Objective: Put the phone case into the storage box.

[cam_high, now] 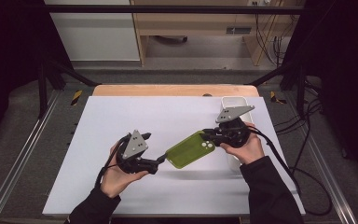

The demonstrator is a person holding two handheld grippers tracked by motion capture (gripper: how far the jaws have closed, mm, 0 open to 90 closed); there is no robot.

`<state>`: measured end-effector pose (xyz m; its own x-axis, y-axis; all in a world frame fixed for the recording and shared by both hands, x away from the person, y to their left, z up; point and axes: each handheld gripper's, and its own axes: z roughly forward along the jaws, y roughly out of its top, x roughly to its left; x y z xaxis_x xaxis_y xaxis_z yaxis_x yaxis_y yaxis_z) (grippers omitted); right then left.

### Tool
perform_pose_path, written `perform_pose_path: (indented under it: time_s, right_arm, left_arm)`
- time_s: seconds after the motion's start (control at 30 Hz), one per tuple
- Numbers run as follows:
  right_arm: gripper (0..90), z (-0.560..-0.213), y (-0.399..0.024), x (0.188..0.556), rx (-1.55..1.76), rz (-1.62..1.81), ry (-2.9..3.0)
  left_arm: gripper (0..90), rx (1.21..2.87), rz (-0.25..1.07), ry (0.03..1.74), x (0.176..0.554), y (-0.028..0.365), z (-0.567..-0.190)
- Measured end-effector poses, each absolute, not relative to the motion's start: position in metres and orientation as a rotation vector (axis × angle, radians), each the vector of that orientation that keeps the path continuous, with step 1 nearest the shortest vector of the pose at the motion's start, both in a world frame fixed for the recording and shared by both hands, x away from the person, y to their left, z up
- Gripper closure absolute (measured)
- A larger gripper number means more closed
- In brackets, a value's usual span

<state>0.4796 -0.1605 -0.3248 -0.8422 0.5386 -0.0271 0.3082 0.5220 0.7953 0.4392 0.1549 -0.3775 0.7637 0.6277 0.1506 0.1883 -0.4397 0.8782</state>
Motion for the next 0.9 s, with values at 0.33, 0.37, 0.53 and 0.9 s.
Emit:
perform_pose_path:
  time_s: [0.33, 0.37, 0.53, 0.9]
  right_arm:
    - [80.0, -0.310, -0.171, 0.474, 0.602, 1.137, 2.447]
    - [80.0, -0.308, -0.171, 0.474, 0.590, 1.131, 2.446]
    - [80.0, -0.301, -0.172, 0.472, 0.554, 1.109, 2.439]
    - [80.0, -0.278, -0.174, 0.470, 0.458, 1.015, 2.408]
  left_arm:
    - [8.4, 1.961, 0.522, 0.718, 0.450, 0.186, -0.395]
    - [8.3, 1.961, 0.522, 0.718, 0.450, 0.186, -0.395]
    - [7.4, 1.945, 0.509, 0.734, 0.452, 0.201, -0.403]
    - [7.1, 1.917, 0.523, 0.824, 0.454, 0.234, -0.419]
